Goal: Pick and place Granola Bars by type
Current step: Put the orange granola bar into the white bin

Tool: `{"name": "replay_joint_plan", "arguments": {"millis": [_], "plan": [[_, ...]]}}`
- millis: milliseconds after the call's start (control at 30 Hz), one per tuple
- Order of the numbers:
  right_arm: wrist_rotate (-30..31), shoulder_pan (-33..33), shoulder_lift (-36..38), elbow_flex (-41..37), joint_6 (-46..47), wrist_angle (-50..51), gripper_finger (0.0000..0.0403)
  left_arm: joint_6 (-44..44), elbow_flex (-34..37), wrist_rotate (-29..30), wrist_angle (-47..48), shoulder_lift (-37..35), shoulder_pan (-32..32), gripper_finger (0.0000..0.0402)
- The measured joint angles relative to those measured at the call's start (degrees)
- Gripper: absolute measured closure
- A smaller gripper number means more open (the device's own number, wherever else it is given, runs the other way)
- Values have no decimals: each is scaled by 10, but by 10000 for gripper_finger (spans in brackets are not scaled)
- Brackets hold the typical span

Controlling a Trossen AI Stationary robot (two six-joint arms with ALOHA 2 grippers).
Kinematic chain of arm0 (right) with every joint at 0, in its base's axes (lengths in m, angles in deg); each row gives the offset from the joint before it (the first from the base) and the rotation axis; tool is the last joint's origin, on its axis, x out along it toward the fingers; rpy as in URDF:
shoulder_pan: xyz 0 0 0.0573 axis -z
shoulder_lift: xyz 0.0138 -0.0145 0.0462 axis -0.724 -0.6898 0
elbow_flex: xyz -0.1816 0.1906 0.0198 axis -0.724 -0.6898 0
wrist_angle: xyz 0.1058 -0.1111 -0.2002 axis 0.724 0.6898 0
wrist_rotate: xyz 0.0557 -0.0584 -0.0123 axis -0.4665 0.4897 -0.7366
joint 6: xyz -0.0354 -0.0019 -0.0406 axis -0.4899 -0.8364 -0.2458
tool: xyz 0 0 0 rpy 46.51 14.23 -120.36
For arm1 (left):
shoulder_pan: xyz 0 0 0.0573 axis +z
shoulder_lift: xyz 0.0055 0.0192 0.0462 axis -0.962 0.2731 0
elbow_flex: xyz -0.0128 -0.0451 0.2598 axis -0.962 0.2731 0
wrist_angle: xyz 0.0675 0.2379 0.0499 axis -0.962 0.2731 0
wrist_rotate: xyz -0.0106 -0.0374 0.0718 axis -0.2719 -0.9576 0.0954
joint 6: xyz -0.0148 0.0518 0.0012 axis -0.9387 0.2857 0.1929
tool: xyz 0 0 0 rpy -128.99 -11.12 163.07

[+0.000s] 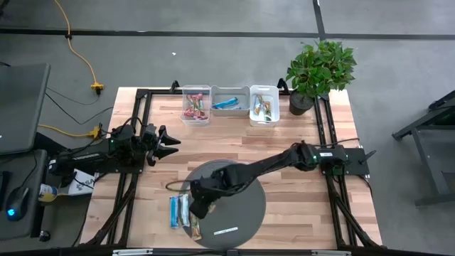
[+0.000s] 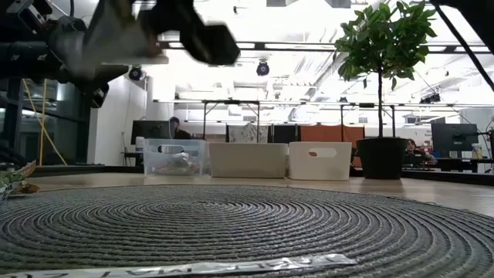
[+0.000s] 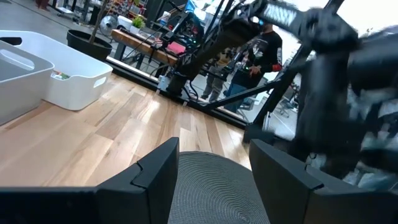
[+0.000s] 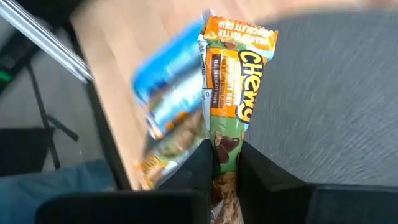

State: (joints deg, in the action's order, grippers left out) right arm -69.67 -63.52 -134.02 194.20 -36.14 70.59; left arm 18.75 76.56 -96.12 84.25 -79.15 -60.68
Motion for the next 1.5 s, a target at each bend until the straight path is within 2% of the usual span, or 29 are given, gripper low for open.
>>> {"name": "replay_joint_plan", "arguments": {"millis": [300, 667, 1067, 1267, 1500], "plan": [[67, 22, 106, 1, -55, -4, 365, 0, 0, 0, 0, 0, 0, 209], [188, 66, 205, 1, -115, 32, 377, 0, 0, 0, 0, 0, 0, 209], [279, 159, 242, 1, -114, 207, 378, 0, 0, 0, 0, 0, 0, 209], [288, 223, 242, 1, -109, 290, 374, 0, 0, 0, 0, 0, 0, 209], [299, 294, 242, 1, -104, 338, 378, 0, 0, 0, 0, 0, 0, 209]]}}
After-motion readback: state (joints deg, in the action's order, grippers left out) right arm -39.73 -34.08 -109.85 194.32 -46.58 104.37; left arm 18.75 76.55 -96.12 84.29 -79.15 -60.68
